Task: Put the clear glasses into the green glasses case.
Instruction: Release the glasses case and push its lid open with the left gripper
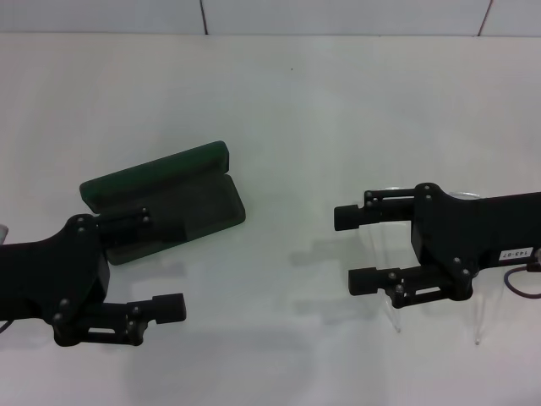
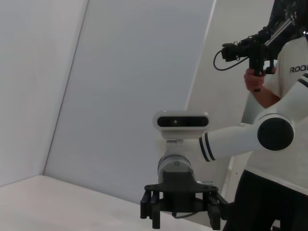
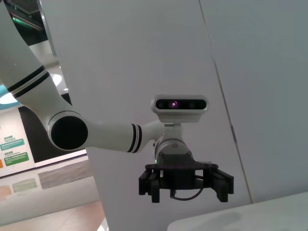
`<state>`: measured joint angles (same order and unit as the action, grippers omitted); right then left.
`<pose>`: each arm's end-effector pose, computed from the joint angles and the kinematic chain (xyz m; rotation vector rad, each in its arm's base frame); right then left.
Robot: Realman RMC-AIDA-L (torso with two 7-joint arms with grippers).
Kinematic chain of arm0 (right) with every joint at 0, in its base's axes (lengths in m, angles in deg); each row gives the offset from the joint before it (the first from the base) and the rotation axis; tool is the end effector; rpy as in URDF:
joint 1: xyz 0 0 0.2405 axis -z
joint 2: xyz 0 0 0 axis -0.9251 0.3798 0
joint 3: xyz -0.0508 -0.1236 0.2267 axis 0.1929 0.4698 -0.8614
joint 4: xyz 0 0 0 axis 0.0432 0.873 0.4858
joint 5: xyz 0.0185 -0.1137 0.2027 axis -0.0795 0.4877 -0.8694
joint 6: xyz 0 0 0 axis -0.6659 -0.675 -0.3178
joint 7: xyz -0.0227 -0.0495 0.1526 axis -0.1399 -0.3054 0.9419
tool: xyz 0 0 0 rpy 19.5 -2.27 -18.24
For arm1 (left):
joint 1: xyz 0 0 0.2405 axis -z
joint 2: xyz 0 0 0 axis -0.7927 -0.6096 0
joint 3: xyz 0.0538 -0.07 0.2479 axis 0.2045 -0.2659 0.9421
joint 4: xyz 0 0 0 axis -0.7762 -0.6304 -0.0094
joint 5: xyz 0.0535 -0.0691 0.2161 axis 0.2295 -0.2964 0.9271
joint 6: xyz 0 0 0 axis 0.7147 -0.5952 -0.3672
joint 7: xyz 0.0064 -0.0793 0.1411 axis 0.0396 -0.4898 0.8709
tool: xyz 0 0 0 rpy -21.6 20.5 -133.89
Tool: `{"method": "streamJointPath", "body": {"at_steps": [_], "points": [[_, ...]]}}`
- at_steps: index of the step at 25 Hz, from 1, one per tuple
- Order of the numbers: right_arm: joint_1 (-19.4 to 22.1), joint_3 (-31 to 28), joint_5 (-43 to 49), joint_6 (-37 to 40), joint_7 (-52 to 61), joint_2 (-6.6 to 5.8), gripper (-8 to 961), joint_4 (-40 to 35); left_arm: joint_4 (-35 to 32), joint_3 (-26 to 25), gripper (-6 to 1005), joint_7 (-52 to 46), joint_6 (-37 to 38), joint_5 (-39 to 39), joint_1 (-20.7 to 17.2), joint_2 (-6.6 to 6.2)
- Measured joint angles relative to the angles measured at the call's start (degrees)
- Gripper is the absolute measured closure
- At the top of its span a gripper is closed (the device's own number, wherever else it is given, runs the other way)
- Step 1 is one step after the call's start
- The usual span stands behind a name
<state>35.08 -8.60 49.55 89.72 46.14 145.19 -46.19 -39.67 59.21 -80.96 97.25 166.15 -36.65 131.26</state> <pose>0.2057 0.3152 -0.0251 2.7828 -0.2240 -1.0805 -0.2684 0.2607 0.0335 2.8559 0.4154 1.1599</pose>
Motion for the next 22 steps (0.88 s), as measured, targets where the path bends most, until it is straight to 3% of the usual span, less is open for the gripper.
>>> {"method": "streamJointPath", "body": {"at_steps": [15, 19, 22], "points": [[0.5, -0.4, -0.5, -0.3, -0.2, 0.46, 248, 0.0, -0.1, -2.1, 140, -0.1, -0.1, 0.0, 0.1, 0.14], [0.6, -0.5, -0.4, -2.4, 0.8, 0.43, 249, 0.3, -0.9, -6.3, 141, -1.3, 0.0, -0.3, -0.1, 1.11], [1.1, -0.5, -0.3, -4.8, 0.9, 0.25, 250, 0.5, -3.5, -12.9, 141, -6.8, -0.1, -0.4, -0.2, 1.90]]}}
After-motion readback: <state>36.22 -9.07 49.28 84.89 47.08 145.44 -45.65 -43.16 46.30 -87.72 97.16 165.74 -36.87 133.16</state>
